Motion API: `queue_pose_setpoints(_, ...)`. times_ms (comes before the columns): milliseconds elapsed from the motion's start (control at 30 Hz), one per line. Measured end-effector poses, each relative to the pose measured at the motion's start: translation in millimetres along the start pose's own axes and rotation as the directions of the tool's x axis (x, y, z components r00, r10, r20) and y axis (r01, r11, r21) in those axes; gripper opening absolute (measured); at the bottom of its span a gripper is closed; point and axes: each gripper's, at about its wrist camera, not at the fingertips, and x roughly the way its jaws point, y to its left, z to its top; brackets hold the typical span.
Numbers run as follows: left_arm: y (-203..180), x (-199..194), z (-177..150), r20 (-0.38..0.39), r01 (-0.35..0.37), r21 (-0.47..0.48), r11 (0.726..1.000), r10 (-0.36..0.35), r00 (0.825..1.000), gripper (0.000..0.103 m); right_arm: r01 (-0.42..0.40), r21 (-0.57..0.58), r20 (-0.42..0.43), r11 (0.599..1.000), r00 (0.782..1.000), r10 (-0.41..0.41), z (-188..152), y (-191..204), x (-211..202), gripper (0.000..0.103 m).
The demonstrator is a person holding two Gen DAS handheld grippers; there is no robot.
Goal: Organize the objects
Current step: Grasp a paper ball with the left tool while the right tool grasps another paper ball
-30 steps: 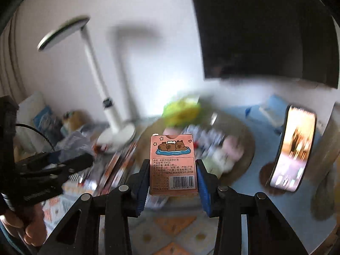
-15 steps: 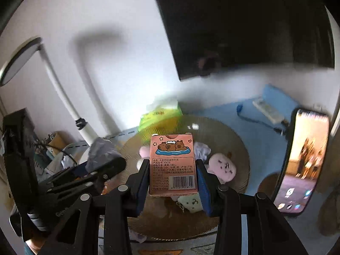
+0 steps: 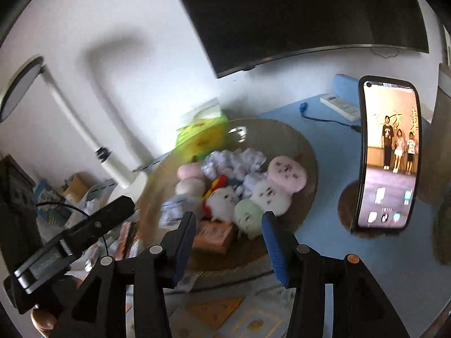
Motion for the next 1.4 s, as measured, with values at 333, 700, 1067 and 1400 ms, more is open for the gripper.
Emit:
queue_pose_setpoints(333,43.2,-120.4,-50.5,0.137,-0.179,0.0,0.984,0.178,0.975,0.1,-0.067,-0.123,0.001,0.99,0.998,0.068,-38.2,62.1,-36.5,0.069)
queue_pose_setpoints(700,170.0,-146.6,-110.5,0.005,-0.446,-0.147,0.883,0.452,0.892,0.1,-0.067,-0.171,-0.107,0.983,0.993,0.05,-74.5,91.0,-3.2,0.069)
queue_pose_setpoints(1067,244.8,-126.7,-123.0,-0.118,-0.465,-0.279,0.84,0.45,0.885,0.1,0.061,-0.341,-0.001,0.938,0.998,-0.065,-109.1,96.2,42.0,0.069)
queue_pose_setpoints(1400,338.4,-104.6,-23.7,-0.074,-0.487,-0.213,0.847,0.483,0.873,0.1,0.026,-0.295,-0.073,0.955,0.996,-0.05,-105.4,85.7,58.9,0.069)
